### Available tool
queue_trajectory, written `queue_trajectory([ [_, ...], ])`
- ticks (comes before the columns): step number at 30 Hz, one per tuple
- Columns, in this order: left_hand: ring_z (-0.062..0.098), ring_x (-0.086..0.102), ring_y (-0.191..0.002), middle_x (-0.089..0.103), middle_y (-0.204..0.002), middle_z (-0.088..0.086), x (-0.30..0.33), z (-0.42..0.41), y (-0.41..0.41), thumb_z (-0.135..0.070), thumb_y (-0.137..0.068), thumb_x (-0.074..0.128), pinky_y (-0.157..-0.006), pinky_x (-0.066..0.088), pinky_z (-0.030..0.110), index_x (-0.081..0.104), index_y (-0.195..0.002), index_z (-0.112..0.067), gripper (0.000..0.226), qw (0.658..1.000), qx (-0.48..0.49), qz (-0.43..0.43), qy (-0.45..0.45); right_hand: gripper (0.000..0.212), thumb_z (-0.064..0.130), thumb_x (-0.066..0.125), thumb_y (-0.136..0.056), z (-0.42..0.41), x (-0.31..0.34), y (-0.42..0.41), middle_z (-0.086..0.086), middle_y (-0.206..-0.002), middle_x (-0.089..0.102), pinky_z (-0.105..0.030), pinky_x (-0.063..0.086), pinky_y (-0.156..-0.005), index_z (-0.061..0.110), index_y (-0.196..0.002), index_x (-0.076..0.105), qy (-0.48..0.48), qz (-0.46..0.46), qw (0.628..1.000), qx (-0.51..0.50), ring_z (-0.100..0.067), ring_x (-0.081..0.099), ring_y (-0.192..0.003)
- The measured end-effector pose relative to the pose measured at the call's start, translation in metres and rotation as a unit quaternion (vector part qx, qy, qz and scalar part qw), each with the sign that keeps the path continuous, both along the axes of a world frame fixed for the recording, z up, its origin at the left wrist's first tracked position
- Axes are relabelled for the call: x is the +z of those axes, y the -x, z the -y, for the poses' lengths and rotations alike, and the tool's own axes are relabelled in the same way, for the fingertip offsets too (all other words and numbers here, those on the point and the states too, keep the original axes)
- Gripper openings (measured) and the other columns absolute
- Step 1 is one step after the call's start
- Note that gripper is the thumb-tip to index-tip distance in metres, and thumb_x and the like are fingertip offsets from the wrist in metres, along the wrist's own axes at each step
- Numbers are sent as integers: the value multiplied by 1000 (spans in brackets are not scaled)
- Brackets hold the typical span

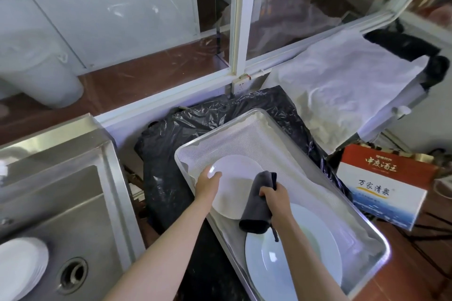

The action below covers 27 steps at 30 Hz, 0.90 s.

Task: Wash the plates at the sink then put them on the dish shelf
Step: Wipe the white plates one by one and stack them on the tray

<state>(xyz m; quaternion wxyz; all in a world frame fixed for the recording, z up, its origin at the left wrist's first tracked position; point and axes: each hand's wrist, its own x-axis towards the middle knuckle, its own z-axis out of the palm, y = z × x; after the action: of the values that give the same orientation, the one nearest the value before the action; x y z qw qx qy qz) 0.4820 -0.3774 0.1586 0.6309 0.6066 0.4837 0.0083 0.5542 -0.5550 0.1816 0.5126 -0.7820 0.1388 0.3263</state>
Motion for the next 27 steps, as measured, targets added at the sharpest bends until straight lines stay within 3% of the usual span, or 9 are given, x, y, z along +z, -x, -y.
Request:
queue_trajectory([
  [5,19,34,-150,36,-159,-11,10,-12,11,-36,-103,56,-118,29,36,31,-162,-21,65,998,-33,24,39,7,4,57,-87,-1,6,16,-19,-90,59,-40,44,-68,6,-93,52,-6,48,998,-30,-32,57,-78],
  [8,12,43,-143,45,-157,-11,26,-18,34,-34,-103,58,-119,33,34,43,-156,-21,57,995,-64,70,18,10,5,57,-87,-12,18,40,-20,-88,55,-38,42,-68,11,-93,53,-38,88,995,-42,-30,55,-78],
  [11,7,51,-124,58,-131,-15,44,-23,74,-28,-105,58,-105,37,25,60,-141,-22,36,993,-72,86,34,26,4,61,-86,-43,32,73,-13,-97,68,-41,53,-74,21,-105,64,-117,81,989,-31,-31,67,-93],
  [13,10,58,-119,66,-120,-13,49,-30,104,-37,-104,60,-101,40,25,71,-120,-27,21,991,-48,84,96,36,2,64,-85,-71,40,99,-9,-103,74,-44,59,-84,21,-116,69,-163,58,985,-15,-29,70,-100],
  [17,22,75,-106,79,-110,4,60,-61,176,-55,-98,62,-101,55,37,80,-112,-18,44,977,-3,83,195,37,-6,62,-86,-126,50,157,-12,-105,78,-52,59,-96,13,-116,72,-222,48,971,68,-32,73,-106],
  [20,29,76,-101,80,-102,8,56,-94,233,-59,-92,68,-97,58,44,79,-106,-14,49,988,45,101,111,38,-10,62,-86,-164,53,205,-8,-101,79,-47,60,-90,15,-113,74,-206,82,965,142,-27,75,-100],
  [22,26,75,-94,80,-91,4,49,-113,270,-62,-86,70,-82,59,34,77,-94,-14,49,992,73,98,28,35,-6,65,-87,-187,49,238,0,-96,80,-41,61,-86,20,-107,76,-164,120,958,203,-17,76,-95],
  [24,21,73,-88,78,-86,-3,42,-129,306,-58,-95,64,-71,54,29,73,-90,-18,41,991,86,81,-61,25,6,69,-88,-209,40,271,4,-93,79,-38,61,-83,24,-103,74,-130,149,946,258,-11,75,-92],
  [27,12,70,-86,75,-90,-7,27,-148,362,-51,-105,49,-72,52,29,70,-96,-23,36,986,88,45,-132,21,12,70,-92,-242,25,319,5,-98,76,-26,59,-77,23,-110,70,-104,159,934,302,-10,73,-96],
])
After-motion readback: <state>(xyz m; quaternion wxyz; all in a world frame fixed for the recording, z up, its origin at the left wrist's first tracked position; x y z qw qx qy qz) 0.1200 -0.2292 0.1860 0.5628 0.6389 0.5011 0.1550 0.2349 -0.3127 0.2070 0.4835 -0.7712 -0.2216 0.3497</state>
